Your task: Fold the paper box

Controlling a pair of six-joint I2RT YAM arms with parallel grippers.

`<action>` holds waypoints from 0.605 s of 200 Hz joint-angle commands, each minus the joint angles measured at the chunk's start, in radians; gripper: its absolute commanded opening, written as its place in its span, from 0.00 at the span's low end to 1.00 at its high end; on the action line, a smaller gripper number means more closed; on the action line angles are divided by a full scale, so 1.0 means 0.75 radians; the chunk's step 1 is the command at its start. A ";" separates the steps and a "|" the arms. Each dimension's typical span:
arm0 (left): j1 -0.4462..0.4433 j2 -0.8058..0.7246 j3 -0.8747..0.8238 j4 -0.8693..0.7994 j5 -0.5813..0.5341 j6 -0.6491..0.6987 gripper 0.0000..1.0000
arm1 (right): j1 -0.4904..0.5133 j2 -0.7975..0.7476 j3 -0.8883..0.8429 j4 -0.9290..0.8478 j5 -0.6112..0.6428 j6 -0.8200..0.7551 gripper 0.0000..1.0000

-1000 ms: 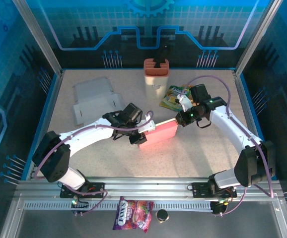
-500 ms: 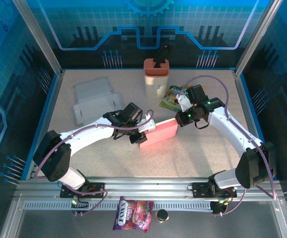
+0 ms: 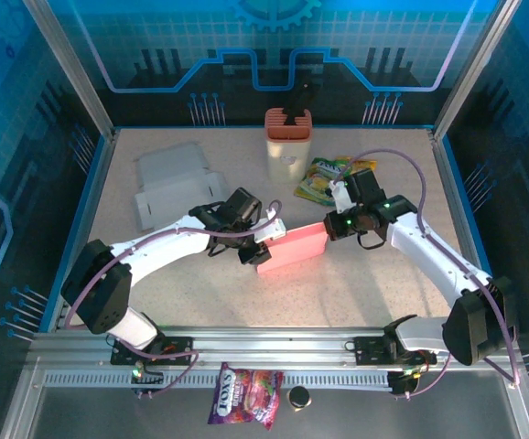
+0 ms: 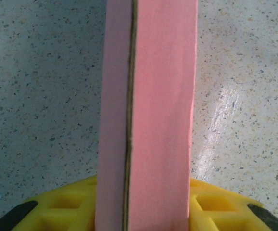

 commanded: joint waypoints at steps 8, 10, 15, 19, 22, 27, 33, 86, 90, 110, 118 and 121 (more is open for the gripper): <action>0.022 0.012 0.035 -0.016 -0.017 -0.050 0.41 | 0.053 -0.036 -0.078 0.024 0.052 0.051 0.00; 0.021 0.009 0.035 -0.017 -0.017 -0.050 0.41 | 0.054 -0.040 -0.083 0.027 0.055 0.054 0.00; 0.022 0.005 0.033 -0.014 -0.019 -0.057 0.42 | 0.056 -0.047 -0.089 0.033 0.062 0.061 0.00; 0.023 0.000 0.032 -0.012 -0.022 -0.062 0.44 | 0.056 -0.053 -0.095 0.036 0.069 0.069 0.00; 0.022 -0.005 0.029 -0.010 -0.024 -0.065 0.45 | 0.058 -0.056 -0.099 0.038 0.072 0.072 0.00; 0.023 -0.013 0.025 -0.005 -0.031 -0.071 0.46 | 0.060 -0.063 -0.103 0.038 0.081 0.079 0.00; 0.022 -0.024 0.017 0.003 -0.039 -0.083 0.48 | 0.062 -0.070 -0.105 0.037 0.094 0.088 0.00; 0.022 -0.193 -0.065 0.095 -0.097 -0.259 0.58 | 0.091 -0.095 -0.072 0.022 0.170 0.182 0.00; 0.021 -0.207 -0.071 0.100 -0.108 -0.275 0.58 | 0.094 -0.094 -0.068 0.018 0.176 0.194 0.00; 0.024 -0.278 -0.091 0.113 -0.155 -0.364 0.60 | 0.115 -0.086 -0.048 0.002 0.208 0.257 0.00; 0.024 -0.300 -0.093 0.107 -0.170 -0.407 0.60 | 0.122 -0.079 -0.038 -0.006 0.215 0.283 0.00; 0.025 -0.308 -0.092 0.101 -0.176 -0.425 0.60 | 0.125 -0.076 -0.036 -0.010 0.220 0.290 0.00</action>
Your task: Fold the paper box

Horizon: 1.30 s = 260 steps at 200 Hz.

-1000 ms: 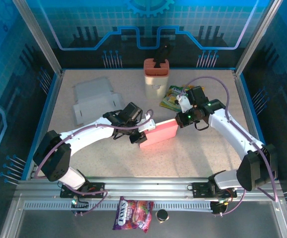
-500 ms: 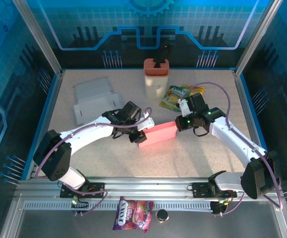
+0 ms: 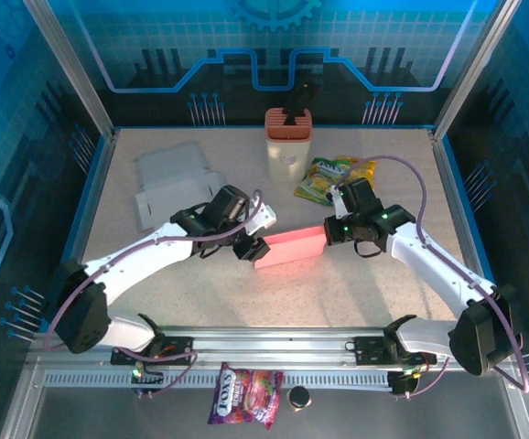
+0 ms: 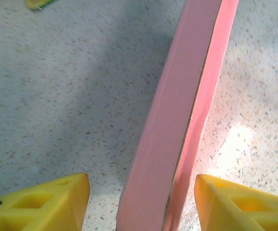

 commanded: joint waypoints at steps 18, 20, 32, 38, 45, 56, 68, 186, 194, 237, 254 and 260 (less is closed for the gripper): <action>0.024 -0.139 -0.017 -0.018 -0.120 -0.290 0.58 | 0.052 0.021 0.070 -0.084 0.093 0.159 0.00; 0.027 -0.146 -0.016 -0.027 -0.119 -0.305 0.58 | 0.054 0.023 0.075 -0.087 0.097 0.165 0.00; 0.050 -0.180 -0.002 -0.089 -0.116 -0.404 0.50 | 0.062 0.040 0.099 -0.111 0.108 0.195 0.00; 0.057 -0.191 0.009 -0.127 -0.104 -0.440 0.47 | 0.066 0.044 0.109 -0.116 0.108 0.202 0.00; 0.066 -0.198 0.021 -0.180 -0.085 -0.462 0.46 | 0.073 0.046 0.118 -0.114 0.108 0.205 0.00; 0.080 -0.194 0.041 -0.264 -0.066 -0.464 0.46 | 0.078 0.056 0.132 -0.118 0.101 0.206 0.00; 0.096 -0.174 0.071 -0.345 -0.038 -0.448 0.46 | 0.078 0.075 0.151 -0.134 0.096 0.207 0.00; 0.161 0.149 0.359 -0.548 0.052 -0.359 0.42 | 0.076 0.122 0.206 -0.184 0.063 0.219 0.00; 0.161 0.152 0.357 -0.545 0.053 -0.356 0.41 | 0.077 0.122 0.208 -0.184 0.061 0.219 0.00; 0.159 0.166 0.360 -0.543 0.062 -0.352 0.31 | 0.077 0.127 0.209 -0.184 0.063 0.228 0.00; 0.160 0.168 0.359 -0.535 0.057 -0.350 0.28 | 0.076 0.130 0.211 -0.183 0.061 0.228 0.00; 0.160 0.169 0.361 -0.535 0.057 -0.350 0.27 | 0.077 0.130 0.211 -0.182 0.061 0.228 0.00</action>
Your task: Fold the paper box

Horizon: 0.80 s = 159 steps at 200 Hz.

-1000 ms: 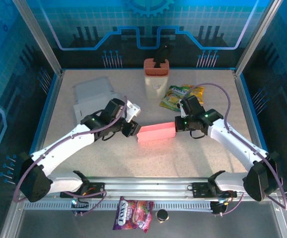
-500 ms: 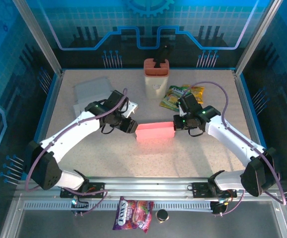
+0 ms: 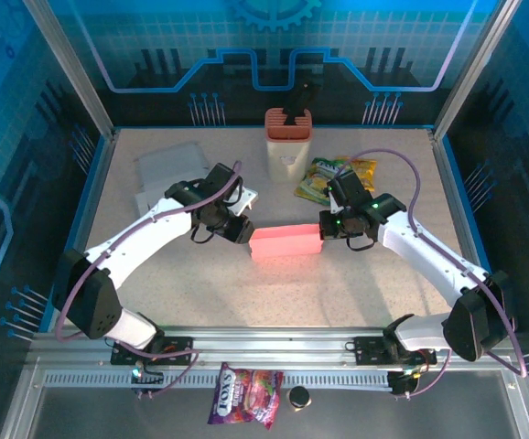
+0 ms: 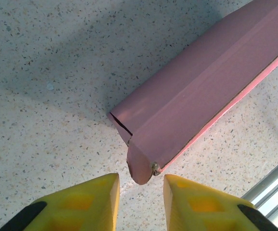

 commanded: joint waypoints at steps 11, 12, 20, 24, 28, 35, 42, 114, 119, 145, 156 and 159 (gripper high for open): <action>0.006 0.025 0.042 -0.024 0.023 0.033 0.25 | 0.013 0.017 0.043 -0.023 -0.006 0.018 0.00; 0.006 0.025 0.042 -0.025 0.022 0.033 0.24 | 0.013 0.016 0.044 -0.022 -0.005 0.018 0.00; 0.008 0.030 0.050 -0.027 0.016 0.033 0.23 | 0.012 0.014 0.041 -0.021 -0.005 0.018 0.00; 0.006 0.032 0.052 -0.027 0.015 0.032 0.23 | 0.012 0.014 0.041 -0.021 -0.007 0.018 0.00; 0.007 0.034 0.053 -0.026 0.015 0.033 0.23 | 0.012 0.014 0.041 -0.022 -0.005 0.018 0.00; 0.007 0.038 0.056 -0.024 0.015 0.032 0.23 | 0.012 0.014 0.042 -0.022 -0.005 0.018 0.00; 0.007 0.042 0.057 -0.021 0.017 0.031 0.23 | 0.011 0.012 0.039 -0.023 -0.004 0.019 0.00; 0.003 0.058 0.077 -0.016 0.010 -0.004 0.11 | 0.012 0.001 0.033 -0.018 0.001 0.026 0.00; 0.001 0.061 0.079 -0.018 0.009 -0.013 0.10 | 0.014 0.000 0.031 -0.016 0.000 0.026 0.00; -0.010 0.076 0.087 -0.026 0.017 -0.072 0.06 | 0.021 -0.004 0.027 -0.015 0.018 0.032 0.00; -0.019 0.079 0.088 -0.030 0.020 -0.101 0.05 | 0.024 -0.004 0.024 -0.013 0.022 0.036 0.00; -0.021 0.079 0.088 -0.031 0.021 -0.106 0.04 | 0.024 -0.005 0.023 -0.013 0.023 0.036 0.00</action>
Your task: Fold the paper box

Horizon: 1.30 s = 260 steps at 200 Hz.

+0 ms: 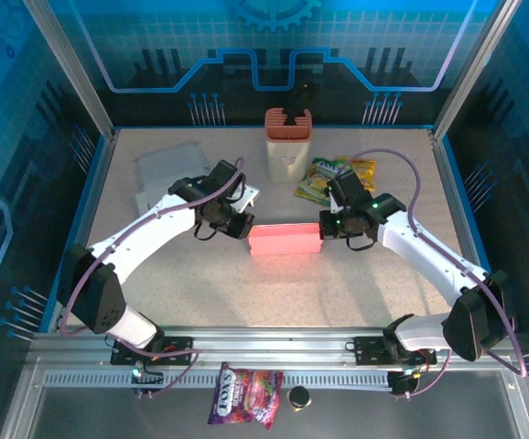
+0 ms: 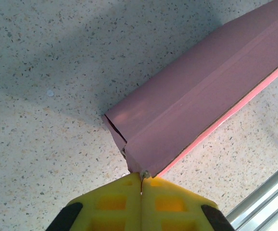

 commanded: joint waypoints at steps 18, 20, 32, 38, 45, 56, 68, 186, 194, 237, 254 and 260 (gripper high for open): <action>-0.024 0.028 0.040 -0.034 0.026 -0.108 0.03 | 0.027 -0.006 0.021 -0.008 0.024 0.024 0.00; -0.023 0.030 0.040 -0.034 0.027 -0.113 0.03 | 0.029 -0.006 0.021 -0.008 0.024 0.025 0.00; -0.026 0.038 0.044 -0.042 0.040 -0.147 0.02 | 0.034 -0.003 0.023 -0.006 0.028 0.027 0.00; -0.028 0.044 0.050 -0.050 0.044 -0.164 0.01 | 0.035 0.001 0.026 -0.006 0.031 0.028 0.00; -0.029 0.052 0.054 -0.062 0.045 -0.183 0.00 | 0.040 0.003 0.030 -0.009 0.035 0.029 0.00; -0.030 0.059 0.064 -0.075 0.054 -0.216 0.00 | 0.042 0.006 0.029 -0.008 0.038 0.029 0.00; -0.032 0.061 0.069 -0.081 0.058 -0.253 0.00 | 0.044 0.007 0.030 -0.006 0.040 0.033 0.00; -0.020 0.130 0.128 -0.115 0.115 -0.456 0.00 | 0.048 0.006 0.015 0.002 0.052 0.037 0.00; -0.018 0.129 0.122 -0.107 0.115 -0.456 0.00 | 0.050 0.006 0.013 0.003 0.049 0.037 0.00; 0.023 0.129 0.102 -0.069 0.183 -0.497 0.00 | 0.050 0.012 0.019 0.002 0.053 0.033 0.00; 0.039 0.140 0.120 -0.100 0.209 -0.499 0.00 | 0.048 0.016 0.021 0.001 0.057 0.031 0.00; 0.044 0.144 0.124 -0.107 0.221 -0.501 0.00 | 0.050 0.018 0.022 0.002 0.055 0.031 0.00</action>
